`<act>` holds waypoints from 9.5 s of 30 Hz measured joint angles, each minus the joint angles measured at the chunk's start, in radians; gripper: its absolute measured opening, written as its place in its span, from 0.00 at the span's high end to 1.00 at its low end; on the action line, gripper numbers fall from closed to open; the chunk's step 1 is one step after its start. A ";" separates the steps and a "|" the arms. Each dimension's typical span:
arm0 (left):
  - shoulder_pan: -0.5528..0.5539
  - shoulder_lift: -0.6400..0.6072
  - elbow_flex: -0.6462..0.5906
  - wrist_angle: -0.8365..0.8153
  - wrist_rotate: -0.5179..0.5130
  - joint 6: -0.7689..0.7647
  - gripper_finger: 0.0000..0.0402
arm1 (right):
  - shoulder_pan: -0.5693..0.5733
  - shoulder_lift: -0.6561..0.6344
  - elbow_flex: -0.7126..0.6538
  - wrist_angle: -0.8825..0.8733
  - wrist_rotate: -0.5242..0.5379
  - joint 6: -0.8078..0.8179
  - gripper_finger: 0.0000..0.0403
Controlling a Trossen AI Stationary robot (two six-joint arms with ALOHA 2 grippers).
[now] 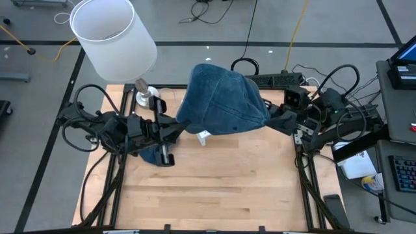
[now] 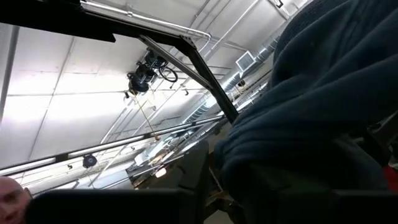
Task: Pick & Place hat
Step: Stack the blue cap on top of the other blue cap on the shelf, then stack the blue cap on top of the other blue caps on the shelf
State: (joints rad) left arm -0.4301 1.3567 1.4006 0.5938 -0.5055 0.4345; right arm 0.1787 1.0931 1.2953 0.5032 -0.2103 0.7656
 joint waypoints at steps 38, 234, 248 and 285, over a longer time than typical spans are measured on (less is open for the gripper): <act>-0.294 -0.058 0.000 -0.603 -0.579 -0.234 0.81 | -0.170 0.043 0.267 -0.674 -0.121 -0.083 0.97; -0.250 -0.076 0.000 -0.679 -0.752 -0.280 0.81 | -0.688 0.807 0.522 -0.665 -0.885 -1.348 0.97; -0.253 -0.076 0.000 -0.679 -0.750 -0.287 0.81 | -0.796 0.765 0.522 -0.795 -0.891 -1.331 0.97; -0.255 -0.076 0.000 -0.672 -0.672 -0.319 0.81 | -0.761 0.595 0.523 -1.346 -0.174 -1.524 0.42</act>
State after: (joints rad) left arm -0.6849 1.2804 1.4002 -0.0784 -1.1774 0.1157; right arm -0.5823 1.6880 1.8179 -0.8425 -0.3841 -0.7586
